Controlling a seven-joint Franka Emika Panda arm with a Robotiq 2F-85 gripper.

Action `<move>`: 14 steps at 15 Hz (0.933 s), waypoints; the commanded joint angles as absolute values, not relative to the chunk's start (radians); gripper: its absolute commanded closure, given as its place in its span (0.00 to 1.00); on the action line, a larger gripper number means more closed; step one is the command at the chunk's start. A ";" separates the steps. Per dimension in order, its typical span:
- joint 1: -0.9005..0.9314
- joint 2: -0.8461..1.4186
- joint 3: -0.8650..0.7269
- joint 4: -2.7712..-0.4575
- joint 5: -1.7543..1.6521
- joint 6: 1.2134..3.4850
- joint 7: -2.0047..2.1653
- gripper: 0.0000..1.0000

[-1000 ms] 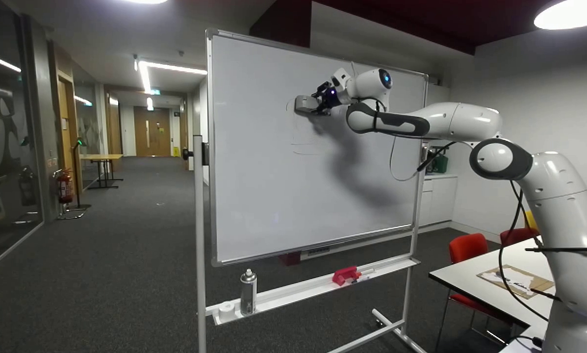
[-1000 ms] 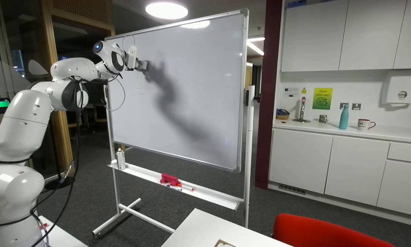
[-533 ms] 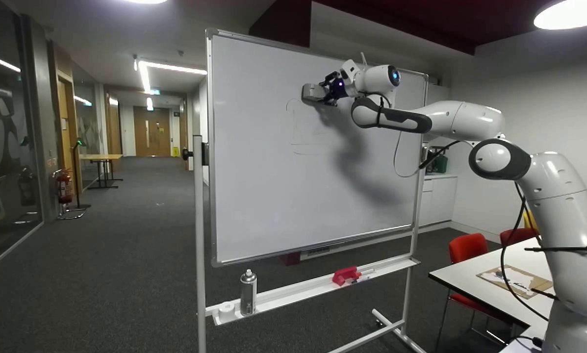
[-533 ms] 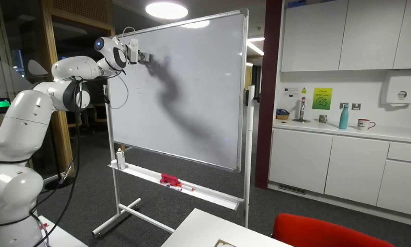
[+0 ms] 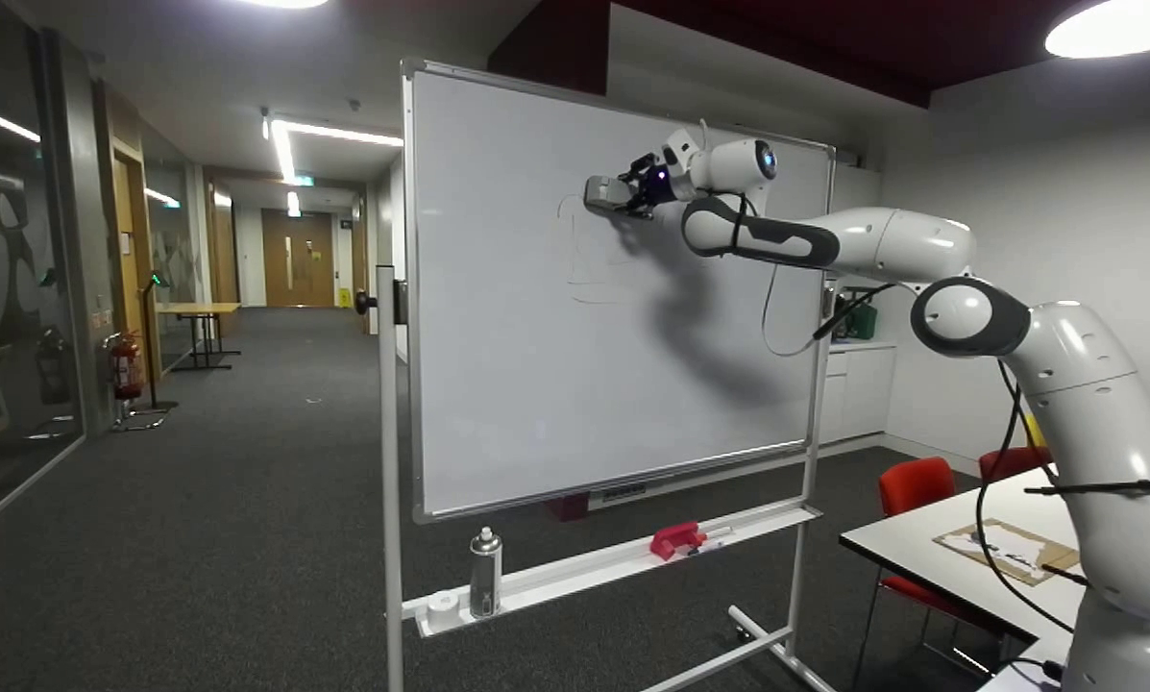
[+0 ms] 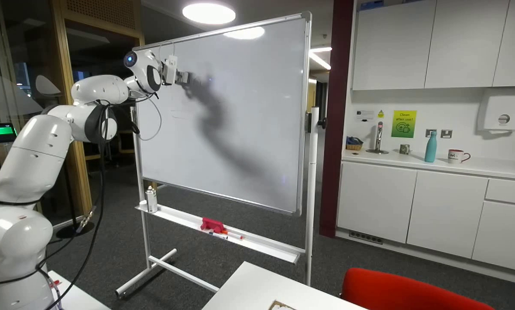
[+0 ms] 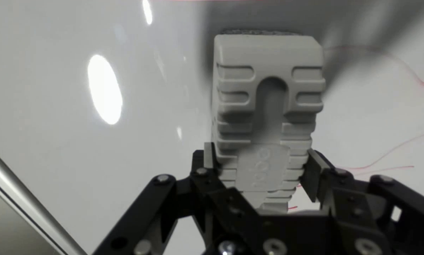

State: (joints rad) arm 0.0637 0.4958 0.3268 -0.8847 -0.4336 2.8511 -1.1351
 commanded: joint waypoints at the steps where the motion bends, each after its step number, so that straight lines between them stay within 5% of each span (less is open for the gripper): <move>1: 0.030 0.559 0.394 -0.885 -0.382 2.865 -1.220 0.66; 14: -0.056 0.578 0.494 -0.964 -0.377 2.856 -1.241 0.66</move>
State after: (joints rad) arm -0.0153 0.5408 0.4736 -0.9342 -0.3989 2.8512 -1.1951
